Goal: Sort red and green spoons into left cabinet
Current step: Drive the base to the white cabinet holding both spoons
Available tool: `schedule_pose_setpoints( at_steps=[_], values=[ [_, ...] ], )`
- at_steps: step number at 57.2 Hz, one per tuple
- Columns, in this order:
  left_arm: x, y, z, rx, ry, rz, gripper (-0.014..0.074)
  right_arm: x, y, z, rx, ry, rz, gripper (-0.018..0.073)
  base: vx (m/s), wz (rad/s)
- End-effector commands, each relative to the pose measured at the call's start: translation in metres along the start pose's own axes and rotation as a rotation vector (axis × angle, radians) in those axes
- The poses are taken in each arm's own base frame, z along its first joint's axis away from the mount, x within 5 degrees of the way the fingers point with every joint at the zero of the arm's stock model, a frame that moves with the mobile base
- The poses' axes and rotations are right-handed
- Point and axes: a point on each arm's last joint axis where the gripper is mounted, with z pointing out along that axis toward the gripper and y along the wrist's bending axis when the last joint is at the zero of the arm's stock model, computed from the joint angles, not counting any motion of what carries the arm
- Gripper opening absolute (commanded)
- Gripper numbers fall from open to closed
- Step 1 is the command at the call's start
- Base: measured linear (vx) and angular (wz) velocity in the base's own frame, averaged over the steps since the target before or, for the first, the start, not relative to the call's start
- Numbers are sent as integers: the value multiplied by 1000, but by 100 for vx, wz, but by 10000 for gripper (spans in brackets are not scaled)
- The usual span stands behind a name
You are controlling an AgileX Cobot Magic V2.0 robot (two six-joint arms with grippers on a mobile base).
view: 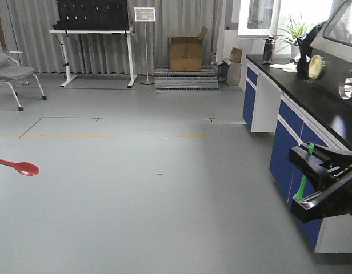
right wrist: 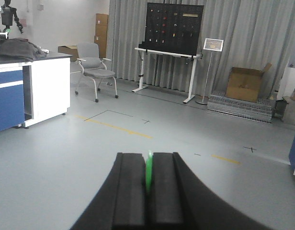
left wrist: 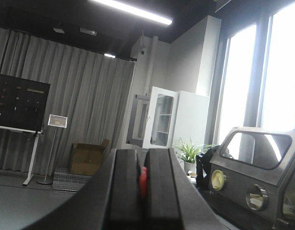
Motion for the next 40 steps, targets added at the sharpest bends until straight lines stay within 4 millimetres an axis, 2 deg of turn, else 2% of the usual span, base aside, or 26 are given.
schedule_pose_setpoints(
  at_steps=[1,40],
  values=[
    [-17,-6,3,33,-106,-5,0,-18,2,-3,-25,-93,0,-1,42,8],
    [-17,-6,3,33,-106,-5,0,-18,2,-3,-26,-94,0,-1,49,0]
  ],
)
